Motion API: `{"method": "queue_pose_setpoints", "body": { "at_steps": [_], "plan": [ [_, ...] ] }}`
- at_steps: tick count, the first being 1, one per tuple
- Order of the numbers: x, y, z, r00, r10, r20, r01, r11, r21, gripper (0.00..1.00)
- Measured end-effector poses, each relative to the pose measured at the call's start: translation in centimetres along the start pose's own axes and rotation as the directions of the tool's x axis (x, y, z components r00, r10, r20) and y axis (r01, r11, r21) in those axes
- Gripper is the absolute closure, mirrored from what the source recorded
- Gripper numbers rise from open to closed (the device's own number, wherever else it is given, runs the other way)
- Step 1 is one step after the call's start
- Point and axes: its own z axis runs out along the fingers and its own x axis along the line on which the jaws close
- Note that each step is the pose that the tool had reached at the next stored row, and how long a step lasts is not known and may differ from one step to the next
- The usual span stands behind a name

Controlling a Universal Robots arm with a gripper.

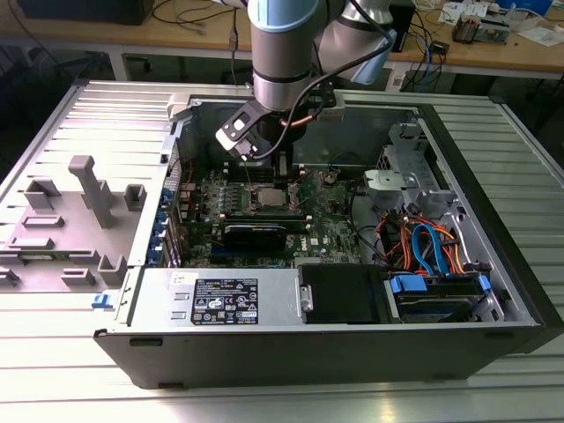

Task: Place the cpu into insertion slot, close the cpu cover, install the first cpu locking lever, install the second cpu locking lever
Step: 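Close the cpu cover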

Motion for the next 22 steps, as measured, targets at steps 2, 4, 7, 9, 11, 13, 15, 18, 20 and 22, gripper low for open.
{"method": "queue_pose_setpoints", "body": {
  "at_steps": [2,4,7,9,11,13,15,18,20,22],
  "plan": [
    [0.00,0.11,0.01,1.0000,0.000,0.0000,0.000,1.0000,0.0000,0.89],
    [0.00,0.12,0.00,1.0000,0.000,0.0000,0.000,1.0000,-0.0001,0.89],
    [0.01,0.13,-0.12,1.0000,0.000,-0.0001,0.000,1.0000,-0.0001,0.89],
    [0.00,0.24,-0.12,1.0000,0.000,-0.0001,0.000,1.0000,-0.0001,0.89],
    [0.00,0.63,-0.10,1.0000,0.000,0.0000,0.000,1.0000,0.0000,0.89],
    [-0.02,1.21,-0.06,1.0000,0.000,0.0000,0.000,1.0000,0.0000,0.89],
    [-0.03,1.66,-0.05,1.0000,0.000,0.0001,0.000,1.0000,0.0001,0.89],
    [-0.01,1.74,-0.58,1.0000,0.000,0.0000,0.000,1.0000,0.0003,0.89],
    [0.00,1.79,-0.94,1.0000,0.000,0.0000,0.000,1.0000,0.0006,0.89],
    [0.02,1.85,-1.32,1.0000,0.000,-0.0001,0.000,1.0000,0.0016,0.89]
  ]
}}
